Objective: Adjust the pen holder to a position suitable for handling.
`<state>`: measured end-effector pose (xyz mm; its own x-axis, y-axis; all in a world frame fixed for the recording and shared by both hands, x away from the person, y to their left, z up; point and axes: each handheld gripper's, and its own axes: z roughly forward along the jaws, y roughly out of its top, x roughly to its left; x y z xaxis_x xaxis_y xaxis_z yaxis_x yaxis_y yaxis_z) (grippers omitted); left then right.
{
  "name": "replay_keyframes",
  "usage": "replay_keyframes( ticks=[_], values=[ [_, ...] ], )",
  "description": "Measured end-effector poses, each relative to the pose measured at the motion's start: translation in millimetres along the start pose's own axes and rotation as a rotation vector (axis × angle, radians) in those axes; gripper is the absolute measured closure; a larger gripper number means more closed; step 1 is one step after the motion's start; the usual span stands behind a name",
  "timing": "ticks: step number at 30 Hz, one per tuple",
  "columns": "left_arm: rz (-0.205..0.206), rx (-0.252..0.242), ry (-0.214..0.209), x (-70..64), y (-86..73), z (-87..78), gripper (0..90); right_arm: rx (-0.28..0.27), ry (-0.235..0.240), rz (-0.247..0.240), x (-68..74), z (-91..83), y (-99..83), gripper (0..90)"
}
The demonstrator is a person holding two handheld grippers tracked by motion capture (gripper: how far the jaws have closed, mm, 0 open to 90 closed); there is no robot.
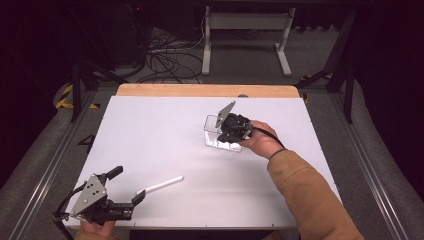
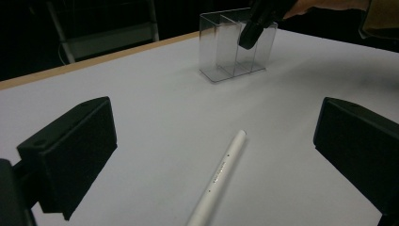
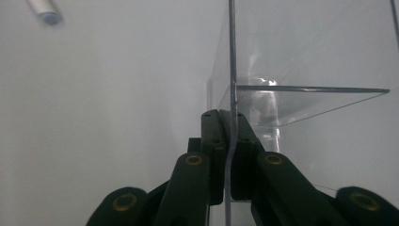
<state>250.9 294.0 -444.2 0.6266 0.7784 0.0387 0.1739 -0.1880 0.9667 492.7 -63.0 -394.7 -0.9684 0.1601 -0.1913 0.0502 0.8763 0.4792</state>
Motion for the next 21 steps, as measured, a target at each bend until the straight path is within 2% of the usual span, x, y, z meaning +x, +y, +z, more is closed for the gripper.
replay_keyframes(
  ticks=[2, 3, 5, 6, 7, 10, 15, 21],
  values=[
    [0.000, 0.000, 0.000, -0.2, 0.0, 0.3, 0.7, -0.026, 0.023, -0.020, 8.0, -9.3, 3.4, 87.6],
    [0.002, 0.000, 0.000, -0.1, 0.0, 0.5, 0.7, -0.026, 0.023, -0.020, 8.0, -9.3, 3.4, 87.6],
    [0.001, 0.000, -0.001, -0.5, 0.0, 0.6, 0.7, -0.029, 0.040, -0.037, 16.9, -15.1, 6.8, 87.6],
    [0.001, 0.001, -0.001, -0.6, 0.0, 0.7, 0.7, -0.029, 0.066, -0.072, 25.5, -19.7, 10.6, 87.5],
    [0.004, 0.008, -0.002, -0.3, 0.3, 0.3, 0.7, -0.029, 0.066, -0.072, 25.5, -19.7, 10.6, 87.5],
    [0.003, 0.003, -0.003, -0.8, 0.1, 1.1, 0.7, -0.029, 0.099, -0.084, 40.3, -24.0, 16.3, 87.5],
    [0.002, 0.006, -0.003, -1.5, 0.3, 1.1, 0.7, -0.021, 0.152, -0.133, 59.3, -17.0, 26.8, 87.4],
    [0.003, 0.011, -0.005, -0.5, 0.1, 1.1, 0.7, -0.004, 0.183, -0.139, 64.7, -6.7, 30.1, 87.4]
  ],
)
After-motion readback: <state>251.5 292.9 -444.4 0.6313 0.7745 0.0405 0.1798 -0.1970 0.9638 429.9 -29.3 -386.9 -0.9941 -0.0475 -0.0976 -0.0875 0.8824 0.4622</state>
